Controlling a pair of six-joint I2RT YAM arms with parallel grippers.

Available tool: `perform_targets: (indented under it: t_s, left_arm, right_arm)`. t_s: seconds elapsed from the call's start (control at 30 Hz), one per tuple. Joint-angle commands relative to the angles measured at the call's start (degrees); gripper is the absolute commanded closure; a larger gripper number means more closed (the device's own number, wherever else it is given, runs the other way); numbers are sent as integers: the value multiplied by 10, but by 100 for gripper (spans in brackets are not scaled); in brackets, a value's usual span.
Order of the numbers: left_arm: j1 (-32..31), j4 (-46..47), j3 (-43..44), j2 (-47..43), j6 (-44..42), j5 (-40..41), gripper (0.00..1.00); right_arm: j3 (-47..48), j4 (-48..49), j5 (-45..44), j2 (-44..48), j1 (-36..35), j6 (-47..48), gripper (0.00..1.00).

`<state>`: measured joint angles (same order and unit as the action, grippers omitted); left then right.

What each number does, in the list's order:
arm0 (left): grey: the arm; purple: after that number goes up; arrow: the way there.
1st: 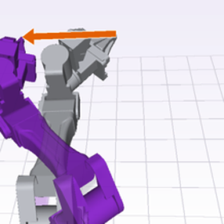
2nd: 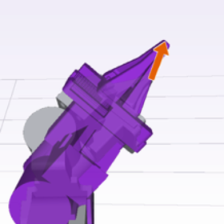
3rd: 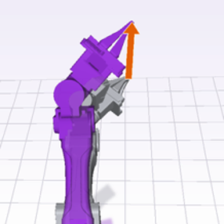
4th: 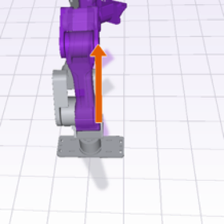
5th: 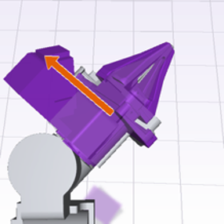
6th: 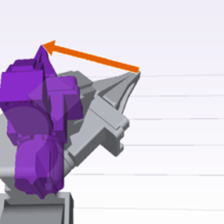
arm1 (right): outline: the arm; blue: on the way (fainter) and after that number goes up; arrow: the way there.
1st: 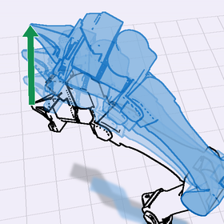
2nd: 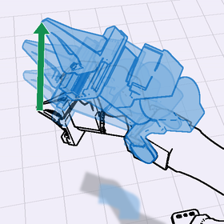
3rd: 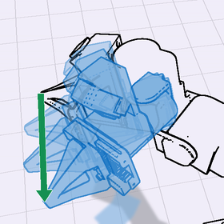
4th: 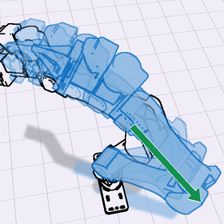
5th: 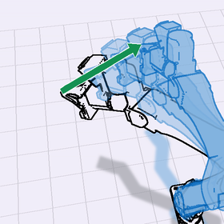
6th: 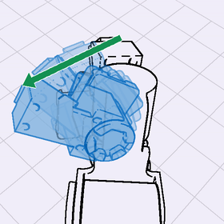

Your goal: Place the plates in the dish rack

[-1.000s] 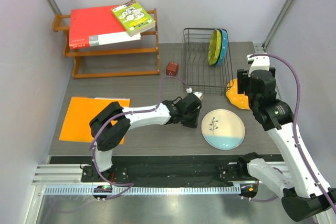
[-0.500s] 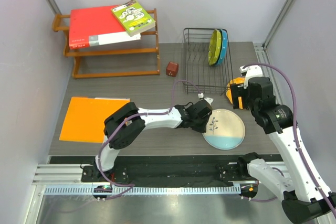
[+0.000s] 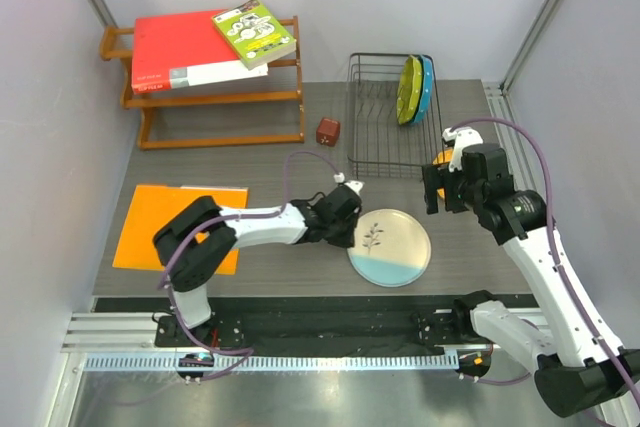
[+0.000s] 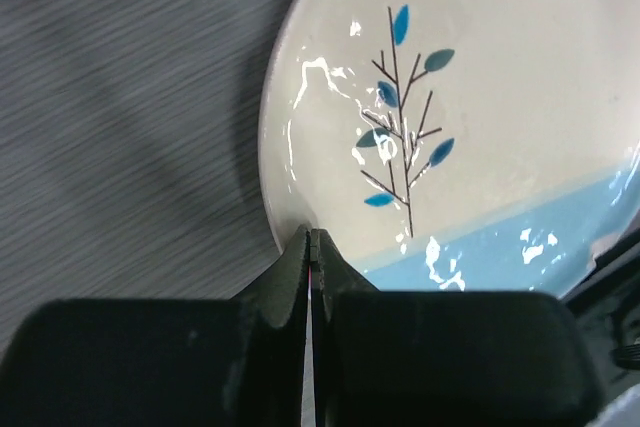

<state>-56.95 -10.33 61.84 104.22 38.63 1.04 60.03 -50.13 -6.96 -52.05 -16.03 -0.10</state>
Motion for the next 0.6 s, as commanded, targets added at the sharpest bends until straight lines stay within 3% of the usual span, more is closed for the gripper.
perform_targets:
  t_s: [0.0, 0.13, 0.27, 0.43, 0.47, 0.5, 0.57]
  left_arm:
    - [28, -43, -87, -80, -39, 49, 100]
    - [68, -43, -149, -145, -61, 62, 100]
    - [156, -65, -185, -195, -91, 62, 100]
    - [235, -63, -236, -255, -105, 55, 99]
    - [257, -58, -234, -278, -112, 25, 93]
    - [265, -51, -229, -293, -117, 12, 68]
    - [282, -52, -192, -309, -142, -9, 49]
  right_arm:
    - [-22, 36, 111, -3, 1, -34, 6]
    - [-37, 96, 179, -26, 1, -66, 7]
    - [-69, 174, 302, -80, 1, -139, 10]
    - [-139, 235, 328, -110, 0, -230, 12]
    - [-147, 252, 331, -114, 0, -237, 12]
    - [-162, 266, 346, -120, 0, -242, 12]
    - [-179, 313, 360, -125, -3, -263, 12]
